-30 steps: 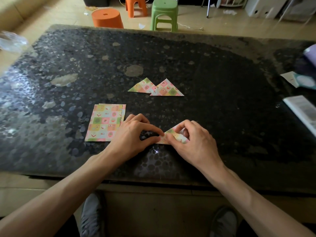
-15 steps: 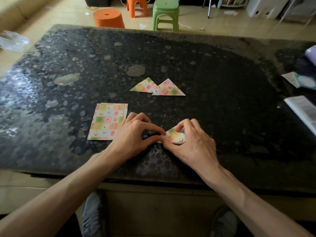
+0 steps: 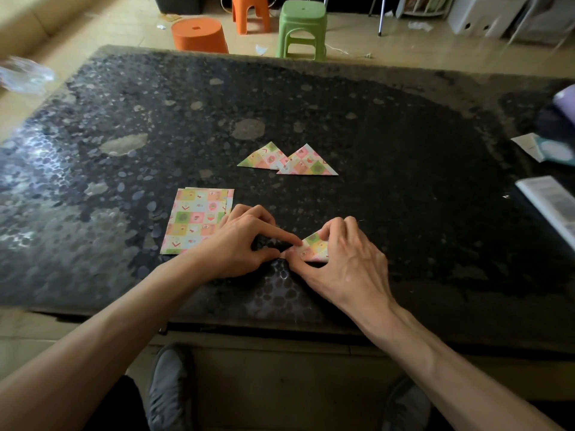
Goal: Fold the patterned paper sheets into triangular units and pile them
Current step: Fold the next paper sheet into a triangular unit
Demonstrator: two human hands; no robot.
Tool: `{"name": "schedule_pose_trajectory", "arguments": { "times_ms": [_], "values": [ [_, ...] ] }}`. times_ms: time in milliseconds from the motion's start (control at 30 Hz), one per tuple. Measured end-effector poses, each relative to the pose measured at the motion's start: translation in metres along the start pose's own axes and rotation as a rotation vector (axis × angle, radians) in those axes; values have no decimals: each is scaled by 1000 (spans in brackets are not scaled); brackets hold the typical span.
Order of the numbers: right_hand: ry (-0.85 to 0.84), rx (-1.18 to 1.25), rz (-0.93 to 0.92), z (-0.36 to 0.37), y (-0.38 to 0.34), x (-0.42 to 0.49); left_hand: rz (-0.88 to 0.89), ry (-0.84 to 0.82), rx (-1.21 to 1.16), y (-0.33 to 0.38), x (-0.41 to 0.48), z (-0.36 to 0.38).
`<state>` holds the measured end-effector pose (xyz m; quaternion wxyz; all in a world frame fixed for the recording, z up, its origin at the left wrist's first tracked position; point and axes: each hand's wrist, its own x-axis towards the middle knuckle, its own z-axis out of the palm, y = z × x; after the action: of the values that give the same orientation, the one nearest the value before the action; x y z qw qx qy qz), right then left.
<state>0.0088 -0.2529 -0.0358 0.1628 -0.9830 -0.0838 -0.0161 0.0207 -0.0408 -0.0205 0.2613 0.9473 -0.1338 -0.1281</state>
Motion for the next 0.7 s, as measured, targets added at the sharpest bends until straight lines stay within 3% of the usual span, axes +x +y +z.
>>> {"name": "schedule_pose_trajectory", "arguments": {
  "times_ms": [700],
  "values": [
    [-116,-31,91,-4,-12,7,-23,-22,-26,4,1,-3]
  ]
}}
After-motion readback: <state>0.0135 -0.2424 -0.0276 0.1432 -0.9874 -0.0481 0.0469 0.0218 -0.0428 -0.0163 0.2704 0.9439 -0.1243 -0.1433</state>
